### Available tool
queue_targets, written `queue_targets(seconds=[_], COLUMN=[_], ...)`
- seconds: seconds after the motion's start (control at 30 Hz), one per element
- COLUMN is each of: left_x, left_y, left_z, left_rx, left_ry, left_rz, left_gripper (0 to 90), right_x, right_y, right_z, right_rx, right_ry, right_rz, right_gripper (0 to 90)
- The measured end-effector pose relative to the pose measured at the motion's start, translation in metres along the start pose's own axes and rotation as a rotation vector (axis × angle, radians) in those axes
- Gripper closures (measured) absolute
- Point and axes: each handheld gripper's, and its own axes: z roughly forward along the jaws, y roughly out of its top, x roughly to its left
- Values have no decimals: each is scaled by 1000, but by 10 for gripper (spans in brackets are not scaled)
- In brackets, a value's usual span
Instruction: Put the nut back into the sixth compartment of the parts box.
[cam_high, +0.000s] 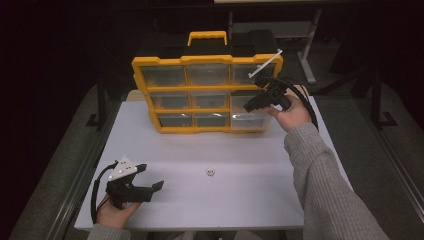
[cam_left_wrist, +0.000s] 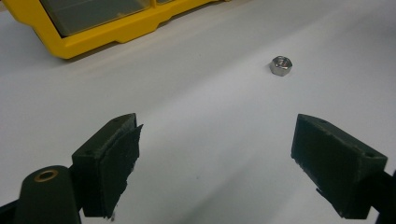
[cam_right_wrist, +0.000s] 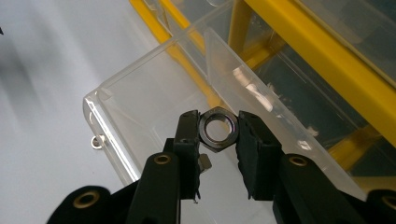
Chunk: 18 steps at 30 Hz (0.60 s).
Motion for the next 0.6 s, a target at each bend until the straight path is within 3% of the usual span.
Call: queue_targets(seconds=[0.23, 0.4, 0.6], left_x=[0, 0, 0], left_y=[0, 0, 0], left_z=[0, 0, 1], left_rx=[-4, -2, 5], left_ry=[0, 0, 1], left_rz=[-3, -1, 7], left_gripper=[148, 148, 149], right_x=[-1, 1, 7], right_y=[0, -1, -2], right_z=[-4, -10, -26], right_rx=[-31, -38, -94], right_ry=[21, 17, 36], right_rz=[31, 21, 12], right_gripper=[641, 639, 633])
